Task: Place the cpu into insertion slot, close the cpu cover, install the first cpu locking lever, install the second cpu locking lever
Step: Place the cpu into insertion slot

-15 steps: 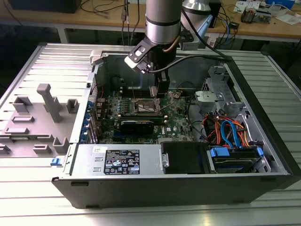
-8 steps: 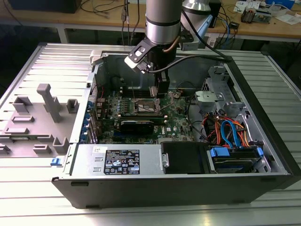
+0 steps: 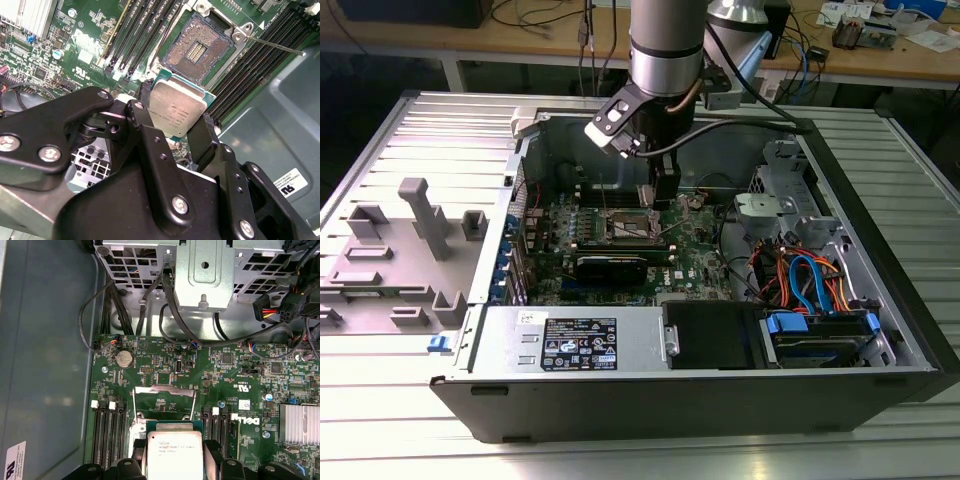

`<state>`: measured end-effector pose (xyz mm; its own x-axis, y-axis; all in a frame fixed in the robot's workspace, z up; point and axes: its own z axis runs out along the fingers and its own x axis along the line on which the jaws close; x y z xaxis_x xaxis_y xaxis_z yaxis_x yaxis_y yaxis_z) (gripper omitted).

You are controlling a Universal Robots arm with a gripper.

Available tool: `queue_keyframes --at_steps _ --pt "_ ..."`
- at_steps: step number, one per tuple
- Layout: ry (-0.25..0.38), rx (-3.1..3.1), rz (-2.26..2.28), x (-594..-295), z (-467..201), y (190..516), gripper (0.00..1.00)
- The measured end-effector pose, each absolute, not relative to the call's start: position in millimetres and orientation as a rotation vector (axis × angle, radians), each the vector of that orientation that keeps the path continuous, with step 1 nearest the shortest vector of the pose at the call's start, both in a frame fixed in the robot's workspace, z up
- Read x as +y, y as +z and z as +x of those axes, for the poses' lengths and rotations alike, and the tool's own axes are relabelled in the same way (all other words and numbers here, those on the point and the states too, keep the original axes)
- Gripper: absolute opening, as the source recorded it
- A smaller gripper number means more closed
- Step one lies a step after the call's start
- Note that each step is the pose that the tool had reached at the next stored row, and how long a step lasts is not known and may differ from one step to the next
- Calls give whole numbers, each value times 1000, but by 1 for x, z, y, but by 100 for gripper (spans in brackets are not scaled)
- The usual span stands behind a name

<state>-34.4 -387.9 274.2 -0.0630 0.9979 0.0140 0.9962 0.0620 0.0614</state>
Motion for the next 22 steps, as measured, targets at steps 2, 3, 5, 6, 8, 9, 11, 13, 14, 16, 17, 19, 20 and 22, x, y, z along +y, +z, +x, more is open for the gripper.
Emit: queue_keyframes --at_steps 2,3,5,6,8,9,11,13,14,16,17,19,20,22 --pt "85 2266 2128 -388 -34 274 54" --pt "84 2266 2128 -388 -34 274 54" --pt "85 2266 2128 -388 -34 274 54" --pt "85 2266 2128 -388 -34 274 54" --pt "85 2266 2128 -388 -34 273 54" --pt "85 2266 2128 -388 -34 272 54" --pt "85 2266 2128 -388 -35 270 54" --pt "85 2265 2129 -388 -35 269 54" --pt "84 2264 2130 -388 -36 268 54" --pt "84 2263 2132 -388 -36 267 54" --pt "84 2263 2132 -388 -36 267 54" --pt "84 2262 2133 -388 -37 267 54" --pt "84 2261 2133 -388 -37 267 54" --pt "84 2261 2133 -388 -38 266 54"
